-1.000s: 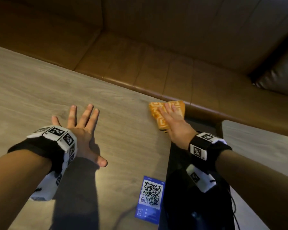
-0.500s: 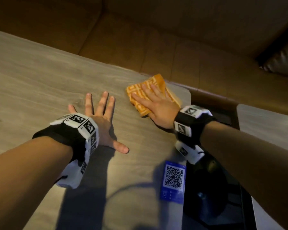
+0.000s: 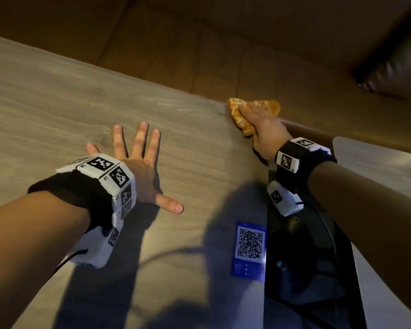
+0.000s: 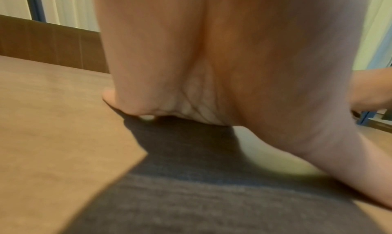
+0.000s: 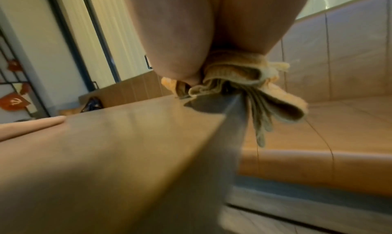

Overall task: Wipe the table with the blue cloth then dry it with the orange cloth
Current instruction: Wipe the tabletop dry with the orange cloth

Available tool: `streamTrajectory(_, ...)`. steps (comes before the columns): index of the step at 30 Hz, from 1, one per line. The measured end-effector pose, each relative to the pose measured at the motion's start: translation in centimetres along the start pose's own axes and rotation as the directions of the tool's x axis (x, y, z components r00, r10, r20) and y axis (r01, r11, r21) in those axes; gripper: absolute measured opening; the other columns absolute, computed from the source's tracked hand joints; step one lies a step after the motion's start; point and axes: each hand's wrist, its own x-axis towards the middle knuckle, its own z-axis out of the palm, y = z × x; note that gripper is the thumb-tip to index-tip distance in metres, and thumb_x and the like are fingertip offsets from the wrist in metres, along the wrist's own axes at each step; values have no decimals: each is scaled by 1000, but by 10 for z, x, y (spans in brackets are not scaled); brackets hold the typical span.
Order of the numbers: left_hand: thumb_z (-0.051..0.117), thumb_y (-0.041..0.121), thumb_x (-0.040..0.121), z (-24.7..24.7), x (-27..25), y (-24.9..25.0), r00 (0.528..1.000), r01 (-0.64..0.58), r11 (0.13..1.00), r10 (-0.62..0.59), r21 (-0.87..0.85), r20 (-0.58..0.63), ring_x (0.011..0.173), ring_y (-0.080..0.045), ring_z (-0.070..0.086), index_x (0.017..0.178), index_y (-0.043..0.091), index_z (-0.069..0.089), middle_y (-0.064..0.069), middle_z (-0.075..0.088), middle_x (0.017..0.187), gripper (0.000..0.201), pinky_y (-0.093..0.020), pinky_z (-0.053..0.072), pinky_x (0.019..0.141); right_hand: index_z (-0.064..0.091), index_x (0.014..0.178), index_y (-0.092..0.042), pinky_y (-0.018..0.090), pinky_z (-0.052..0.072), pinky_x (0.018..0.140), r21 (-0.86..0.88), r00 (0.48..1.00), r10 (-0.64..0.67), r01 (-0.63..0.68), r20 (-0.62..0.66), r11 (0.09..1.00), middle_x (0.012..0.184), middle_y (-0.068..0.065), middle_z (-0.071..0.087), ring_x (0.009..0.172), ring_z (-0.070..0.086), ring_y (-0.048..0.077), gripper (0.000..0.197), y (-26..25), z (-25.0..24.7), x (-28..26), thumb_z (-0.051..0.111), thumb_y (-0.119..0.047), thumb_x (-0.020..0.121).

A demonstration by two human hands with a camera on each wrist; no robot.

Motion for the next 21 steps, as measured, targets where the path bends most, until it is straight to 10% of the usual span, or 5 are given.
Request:
streamTrajectory(6, 55, 102, 26, 0, -2, -1, 1000, 13, 1000, -13, 7, -7, 136, -47, -42, 138, 27, -49, 1, -57, 144, 170, -82, -2, 106, 34, 144, -30, 46, 31, 112, 56, 946, -323, 321, 29, 945, 151, 3, 35, 140, 31, 23, 80, 21, 2, -130, 71, -3, 79)
streamTrajectory(11, 55, 103, 24, 1, 0, -2, 1000, 10, 1000, -10, -3, -12, 137, -47, -41, 140, 28, -47, 3, -56, 145, 171, -82, -4, 105, 36, 143, -30, 36, 32, 111, 47, 927, -370, 372, -59, 927, 141, -2, 48, 131, 42, 15, 55, -37, -45, -42, 50, -14, 92)
streamTrajectory(15, 53, 101, 25, 3, 3, 1, 1000, 14, 1000, -14, 6, -23, 137, -46, -42, 139, 26, -48, 3, -56, 145, 170, -83, -3, 105, 45, 139, -29, 40, 36, 101, -173, 828, -540, 560, 148, 811, 135, 8, 47, 120, 44, 32, 53, -116, 2, 25, 57, -22, 88)
streamTrajectory(21, 50, 104, 20, 10, 5, -4, 994, -25, 1000, 23, -19, -109, 140, -47, -36, 145, 29, -41, 4, -47, 153, 171, -83, 1, 104, 55, 121, -29, 46, 42, 90, -9, 866, -477, 484, 148, 875, 123, 3, 45, 106, 44, 22, 36, -34, -3, -65, 53, -30, 86)
